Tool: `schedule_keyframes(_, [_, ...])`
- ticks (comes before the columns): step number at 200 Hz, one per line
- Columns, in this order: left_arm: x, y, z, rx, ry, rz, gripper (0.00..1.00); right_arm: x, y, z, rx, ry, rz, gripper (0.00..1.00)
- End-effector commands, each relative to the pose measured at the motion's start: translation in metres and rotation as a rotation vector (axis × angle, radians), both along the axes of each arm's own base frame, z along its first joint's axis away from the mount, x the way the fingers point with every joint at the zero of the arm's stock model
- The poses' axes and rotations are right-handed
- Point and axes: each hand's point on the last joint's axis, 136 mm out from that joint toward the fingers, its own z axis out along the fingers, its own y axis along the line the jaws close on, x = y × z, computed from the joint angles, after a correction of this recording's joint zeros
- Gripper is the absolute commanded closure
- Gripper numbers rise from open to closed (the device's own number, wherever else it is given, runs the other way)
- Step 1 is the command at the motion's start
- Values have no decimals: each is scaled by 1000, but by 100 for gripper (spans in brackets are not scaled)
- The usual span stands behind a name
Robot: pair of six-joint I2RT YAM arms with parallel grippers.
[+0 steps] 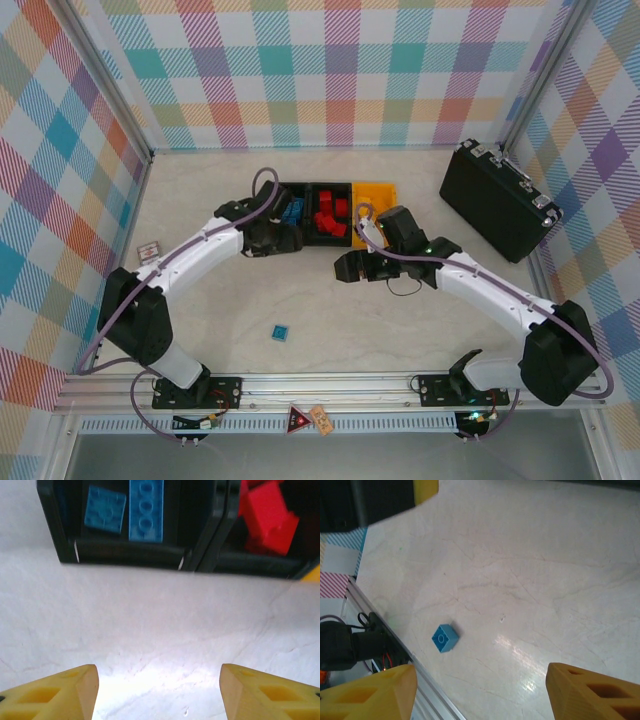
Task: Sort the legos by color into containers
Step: Pick up the lego from the middle-left of the table.
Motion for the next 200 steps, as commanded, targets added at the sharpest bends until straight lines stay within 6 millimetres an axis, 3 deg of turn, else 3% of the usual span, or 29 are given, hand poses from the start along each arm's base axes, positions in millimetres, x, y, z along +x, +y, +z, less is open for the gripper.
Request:
schedule_keyframes(1, [-32,-3,-13,5,64,-58,36,-17,-1,-3,14,23,62,32])
schedule_keyframes(84, [-100,-1,-61,113,210,-103,34,-52,-4,-32,-14,117,141,33])
schedule_keyframes(153, [-155,13,-100,212,328,-99,30,-58,-4,-42,-29,133,134,33])
schedule_keyframes(186, [-168,12,-106,205,339,-98,34,-58,-3,-43,-30,131,135,33])
schedule_keyframes(200, [-171,11,-111,209,344,-95,41,-58,-3,-44,-30,135,136,33])
